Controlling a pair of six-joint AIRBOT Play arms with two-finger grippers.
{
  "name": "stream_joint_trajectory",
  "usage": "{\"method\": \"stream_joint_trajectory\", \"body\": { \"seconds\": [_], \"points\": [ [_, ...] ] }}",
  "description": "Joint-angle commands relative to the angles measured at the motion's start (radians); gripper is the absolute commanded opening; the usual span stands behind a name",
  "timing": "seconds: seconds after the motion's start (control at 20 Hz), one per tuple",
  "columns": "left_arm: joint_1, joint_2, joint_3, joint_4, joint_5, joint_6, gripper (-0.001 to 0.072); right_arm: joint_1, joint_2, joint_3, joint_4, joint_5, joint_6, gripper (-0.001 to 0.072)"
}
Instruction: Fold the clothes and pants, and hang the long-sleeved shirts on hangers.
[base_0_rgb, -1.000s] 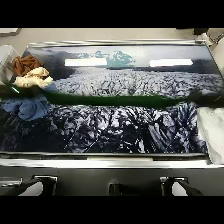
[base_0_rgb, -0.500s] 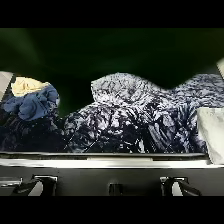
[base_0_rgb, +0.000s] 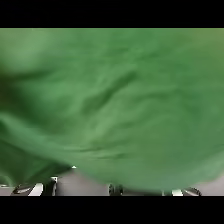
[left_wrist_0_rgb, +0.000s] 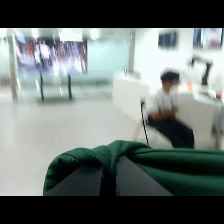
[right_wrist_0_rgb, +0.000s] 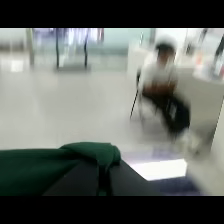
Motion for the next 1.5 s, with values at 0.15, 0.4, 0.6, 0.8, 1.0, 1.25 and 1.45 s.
{"method": "stream_joint_trajectory", "body": {
  "seconds": [0.15, 0.4, 0.6, 0.8, 1.0, 1.25, 1.45],
  "points": [
    [-0.082, -0.119, -0.668, -0.002, -0.158, -0.041, 0.0026, 0.117, -0.315, -0.401, -0.032, 0.493, 0.043, 0.0034],
    [-0.164, -0.351, -1.054, -0.007, 0.143, -0.034, 0.0026, 0.313, -0.581, -0.697, -0.142, 0.085, 0.172, 0.0035],
    [-0.172, -0.509, -0.934, -0.006, 0.335, 0.035, 0.0026, 0.352, -0.737, -0.652, -0.087, -0.249, 0.232, 0.0036],
    [-0.195, -0.584, -0.829, -0.007, 0.606, 0.034, 0.0027, 0.348, -0.756, -0.652, -0.142, -0.650, 0.380, 0.0037],
    [-0.246, -0.724, -0.767, -0.043, 0.677, 0.034, 0.0029, 0.348, -0.821, -0.652, -0.159, -0.811, 0.453, 0.0036],
    [-0.316, -0.864, -0.688, -0.124, 0.723, 0.034, 0.0029, 0.348, -0.870, -0.652, -0.178, -0.881, 0.460, 0.0036],
    [-0.330, -0.904, -0.638, -0.125, 0.719, 0.034, 0.0029, 0.313, -0.871, -0.652, -0.185, -0.842, 0.552, 0.0036]
  ]
}}
